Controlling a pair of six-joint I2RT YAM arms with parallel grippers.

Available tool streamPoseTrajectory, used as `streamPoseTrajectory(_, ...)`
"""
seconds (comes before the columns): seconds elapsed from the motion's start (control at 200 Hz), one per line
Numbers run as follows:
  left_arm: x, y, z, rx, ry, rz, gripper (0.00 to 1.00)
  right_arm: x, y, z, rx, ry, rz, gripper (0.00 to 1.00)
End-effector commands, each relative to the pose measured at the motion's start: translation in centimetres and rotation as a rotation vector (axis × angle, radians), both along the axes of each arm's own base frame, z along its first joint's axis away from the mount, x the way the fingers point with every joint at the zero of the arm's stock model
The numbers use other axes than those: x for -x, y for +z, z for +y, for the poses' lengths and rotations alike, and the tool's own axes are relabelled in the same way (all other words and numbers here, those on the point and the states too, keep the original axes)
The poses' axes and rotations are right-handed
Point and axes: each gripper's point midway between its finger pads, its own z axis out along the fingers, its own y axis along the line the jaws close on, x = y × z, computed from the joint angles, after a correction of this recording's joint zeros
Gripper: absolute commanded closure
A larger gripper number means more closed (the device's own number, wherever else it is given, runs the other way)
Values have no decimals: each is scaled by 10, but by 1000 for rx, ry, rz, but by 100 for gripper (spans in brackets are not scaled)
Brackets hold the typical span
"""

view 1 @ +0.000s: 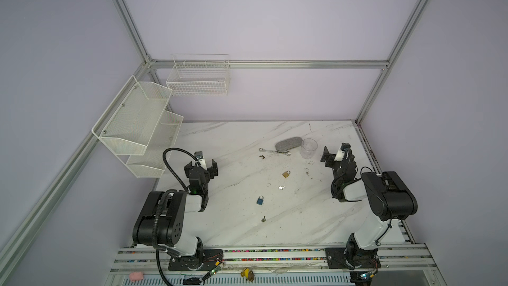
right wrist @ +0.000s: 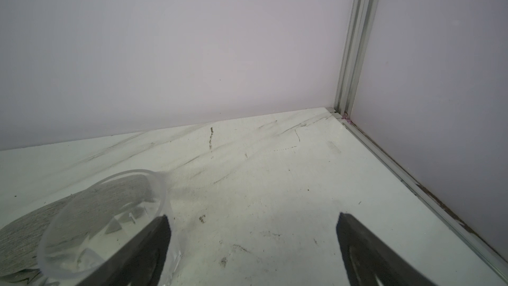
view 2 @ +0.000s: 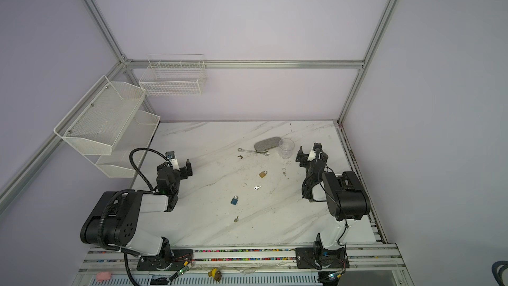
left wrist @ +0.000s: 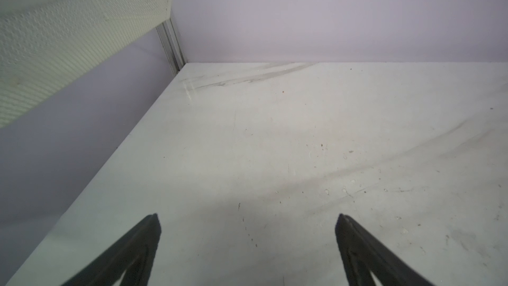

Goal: Unlock with the key
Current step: 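Move both grippers toward the middle of the table above the keys and padlocks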

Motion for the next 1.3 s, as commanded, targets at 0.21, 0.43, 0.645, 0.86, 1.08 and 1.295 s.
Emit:
streamPoseTrajectory(0.21,10,45,-1,12,-10,-66,0,13,40,-6,-90,-44,-47,3)
streamPoseTrajectory(0.43,20,80,-3,98,-5,-124,0,15,69,-6,-197,-47,-32,3)
streamPoseTrajectory(0.645,34,111,0,337,47,-222,0,13,80,-11,-410,-115,57,3)
streamPoseTrajectory(0.86,54,99,12,553,158,-262,0,13,70,15,-565,9,172,3)
streamPoseTrajectory(1.08,50,93,-16,597,42,-78,0,19,56,34,-553,82,328,3)
streamPoseTrajectory(1.295,53,80,-47,713,-67,39,0,27,40,63,-554,151,469,3)
